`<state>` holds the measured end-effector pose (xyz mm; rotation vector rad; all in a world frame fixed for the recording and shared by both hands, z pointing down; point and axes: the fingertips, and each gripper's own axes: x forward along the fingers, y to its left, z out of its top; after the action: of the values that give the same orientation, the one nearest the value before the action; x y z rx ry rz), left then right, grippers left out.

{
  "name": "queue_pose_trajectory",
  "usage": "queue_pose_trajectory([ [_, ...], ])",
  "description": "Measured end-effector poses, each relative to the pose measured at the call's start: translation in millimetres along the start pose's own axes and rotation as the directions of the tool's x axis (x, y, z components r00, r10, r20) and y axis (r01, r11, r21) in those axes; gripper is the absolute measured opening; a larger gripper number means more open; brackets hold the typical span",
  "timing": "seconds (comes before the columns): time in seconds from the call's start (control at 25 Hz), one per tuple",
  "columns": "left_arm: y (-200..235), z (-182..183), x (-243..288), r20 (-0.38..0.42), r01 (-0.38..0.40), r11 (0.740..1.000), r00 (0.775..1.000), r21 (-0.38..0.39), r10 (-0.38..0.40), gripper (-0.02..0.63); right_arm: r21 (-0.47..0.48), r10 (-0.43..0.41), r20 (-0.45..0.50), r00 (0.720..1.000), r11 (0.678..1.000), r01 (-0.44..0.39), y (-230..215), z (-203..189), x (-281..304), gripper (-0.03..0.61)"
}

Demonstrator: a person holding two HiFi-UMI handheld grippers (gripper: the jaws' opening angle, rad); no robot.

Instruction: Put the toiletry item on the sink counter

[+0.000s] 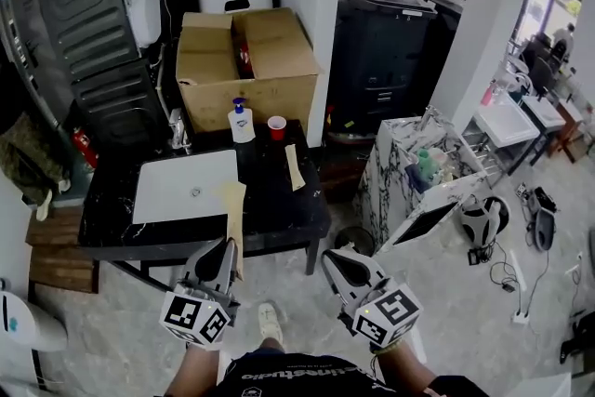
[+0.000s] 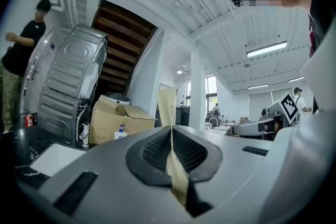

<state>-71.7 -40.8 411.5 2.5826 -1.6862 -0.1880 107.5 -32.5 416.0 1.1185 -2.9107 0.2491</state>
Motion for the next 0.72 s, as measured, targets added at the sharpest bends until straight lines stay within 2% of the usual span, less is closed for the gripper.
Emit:
queue_pose_trajectory([
  [0.16,45.5,0.9,33.8,0.002,0.017,1.000,1.000,0.004,-0.017,0.017,-0.012,-0.008,0.003,1.000,1.000,0.008,-18.3,14.7,57.0,0.037],
  [0.44,126.4,20.2,83.9,0.025,0.033,0.999,0.999,0.011,-0.034,0.017,-0.051,0.012,0.016,1.000,0.999,-0.011,-25.6,47.0,157.9,0.038],
  [0.72,177.4,19.9,111.4,0.031,0.052,0.999,0.998,-0.006,-0.052,0.017,-0.036,-0.002,-0.010,1.000,0.999,0.001,-28.5,49.9,214.5,0.038],
])
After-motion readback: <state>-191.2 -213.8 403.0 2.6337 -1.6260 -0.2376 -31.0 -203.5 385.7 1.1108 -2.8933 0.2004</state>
